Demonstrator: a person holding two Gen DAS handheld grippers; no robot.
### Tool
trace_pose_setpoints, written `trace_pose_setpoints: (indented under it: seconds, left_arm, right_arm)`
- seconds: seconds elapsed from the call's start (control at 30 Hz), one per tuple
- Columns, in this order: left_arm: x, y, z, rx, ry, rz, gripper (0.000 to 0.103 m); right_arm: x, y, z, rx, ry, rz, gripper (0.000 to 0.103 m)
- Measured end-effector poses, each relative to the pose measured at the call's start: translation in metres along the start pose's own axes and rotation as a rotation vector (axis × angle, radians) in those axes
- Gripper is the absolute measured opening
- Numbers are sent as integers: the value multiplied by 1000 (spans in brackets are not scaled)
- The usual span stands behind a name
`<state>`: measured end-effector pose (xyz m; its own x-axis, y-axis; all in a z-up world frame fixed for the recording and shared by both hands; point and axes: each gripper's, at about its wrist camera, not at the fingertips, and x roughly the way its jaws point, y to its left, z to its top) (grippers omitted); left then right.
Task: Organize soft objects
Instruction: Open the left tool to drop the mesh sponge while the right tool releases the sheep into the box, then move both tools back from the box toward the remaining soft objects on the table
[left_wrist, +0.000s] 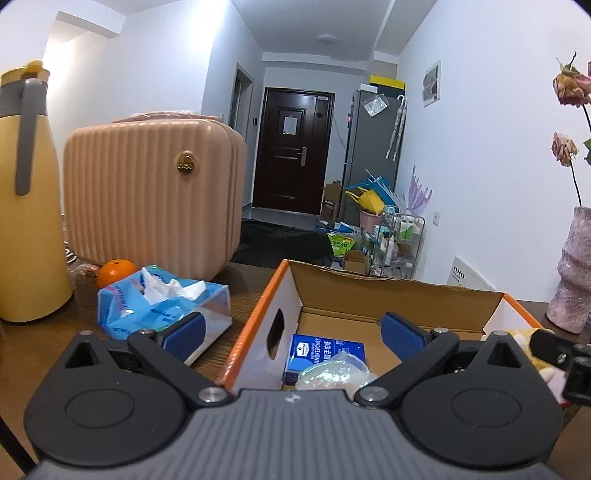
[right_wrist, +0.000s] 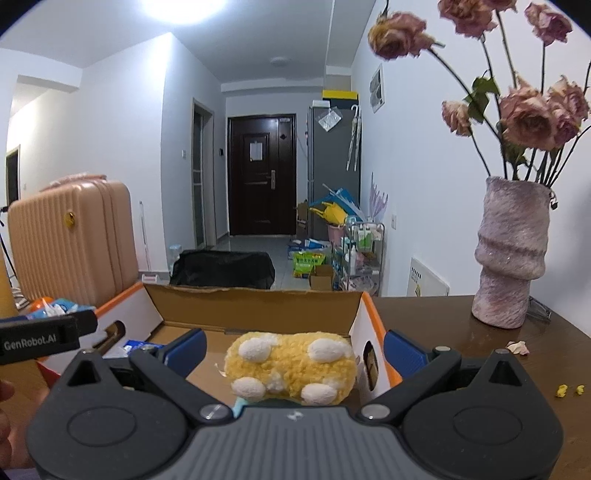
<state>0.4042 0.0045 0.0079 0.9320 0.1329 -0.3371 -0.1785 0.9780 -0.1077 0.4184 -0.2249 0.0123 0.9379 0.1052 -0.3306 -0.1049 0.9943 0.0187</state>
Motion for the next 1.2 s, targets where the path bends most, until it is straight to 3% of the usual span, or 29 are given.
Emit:
trace_pose_setpoints:
  seconds: [0.57,1.2]
  left_arm:
    - [-66,19,-17,11,-23,-4,103]
    - [-133,37,-41,44,-4,-25,103]
  right_arm:
    - [-70,-4,-23,-27,-33,21,102]
    - [-133,-12,-62,-37,-2,10,103]
